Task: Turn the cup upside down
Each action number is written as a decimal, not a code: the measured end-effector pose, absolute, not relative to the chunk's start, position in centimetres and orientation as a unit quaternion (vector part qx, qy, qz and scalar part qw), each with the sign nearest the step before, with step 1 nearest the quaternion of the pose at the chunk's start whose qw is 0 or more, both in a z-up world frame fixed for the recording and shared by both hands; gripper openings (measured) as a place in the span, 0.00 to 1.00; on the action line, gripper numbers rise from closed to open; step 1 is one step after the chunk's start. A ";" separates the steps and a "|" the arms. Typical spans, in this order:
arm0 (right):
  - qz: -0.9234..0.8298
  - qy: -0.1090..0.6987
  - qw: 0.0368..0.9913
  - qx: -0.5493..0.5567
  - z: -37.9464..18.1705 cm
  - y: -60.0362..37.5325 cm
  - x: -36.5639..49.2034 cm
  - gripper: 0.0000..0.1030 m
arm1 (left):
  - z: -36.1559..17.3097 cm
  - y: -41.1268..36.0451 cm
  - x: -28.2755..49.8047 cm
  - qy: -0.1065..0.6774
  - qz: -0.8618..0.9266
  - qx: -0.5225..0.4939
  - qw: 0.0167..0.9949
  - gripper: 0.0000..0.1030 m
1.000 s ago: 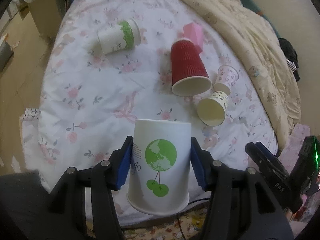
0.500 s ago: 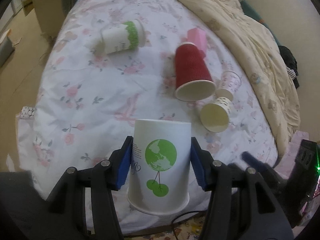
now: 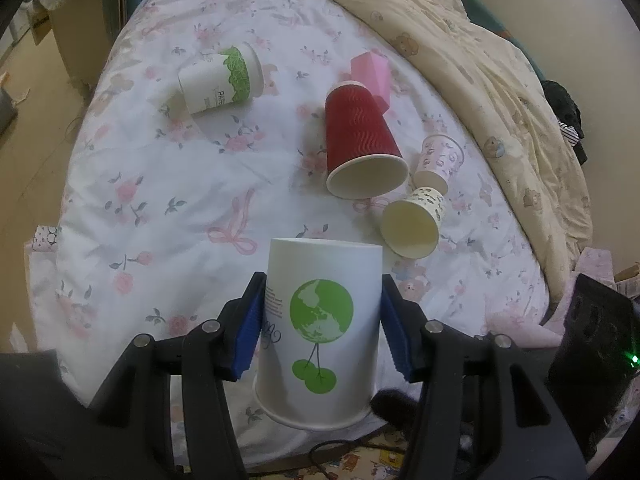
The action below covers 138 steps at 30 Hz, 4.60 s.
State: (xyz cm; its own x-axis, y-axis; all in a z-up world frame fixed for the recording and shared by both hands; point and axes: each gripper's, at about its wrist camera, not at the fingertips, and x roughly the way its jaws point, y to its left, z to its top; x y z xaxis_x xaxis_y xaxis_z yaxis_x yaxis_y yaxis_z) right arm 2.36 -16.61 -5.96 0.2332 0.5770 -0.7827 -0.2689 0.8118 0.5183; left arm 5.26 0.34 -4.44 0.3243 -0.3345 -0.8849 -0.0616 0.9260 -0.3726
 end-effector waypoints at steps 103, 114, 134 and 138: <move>0.139 0.414 0.897 0.074 -0.4 -22.0 -2.7 0.88 | 1.4 0.8 -3.6 0.403 0.021 -0.057 0.913 0.88; 0.125 0.395 0.909 0.037 -0.6 -20.6 -3.9 0.97 | 0.3 -0.1 -4.5 0.395 0.031 -0.028 0.918 0.99; 0.124 0.401 0.907 0.040 -1.0 -20.4 -3.9 0.97 | 0.3 0.0 -4.5 0.399 0.036 -0.036 0.916 1.00; 0.124 0.401 0.907 0.040 -1.0 -20.4 -3.8 0.97 | 0.2 0.0 -4.5 0.399 0.039 -0.036 0.915 1.00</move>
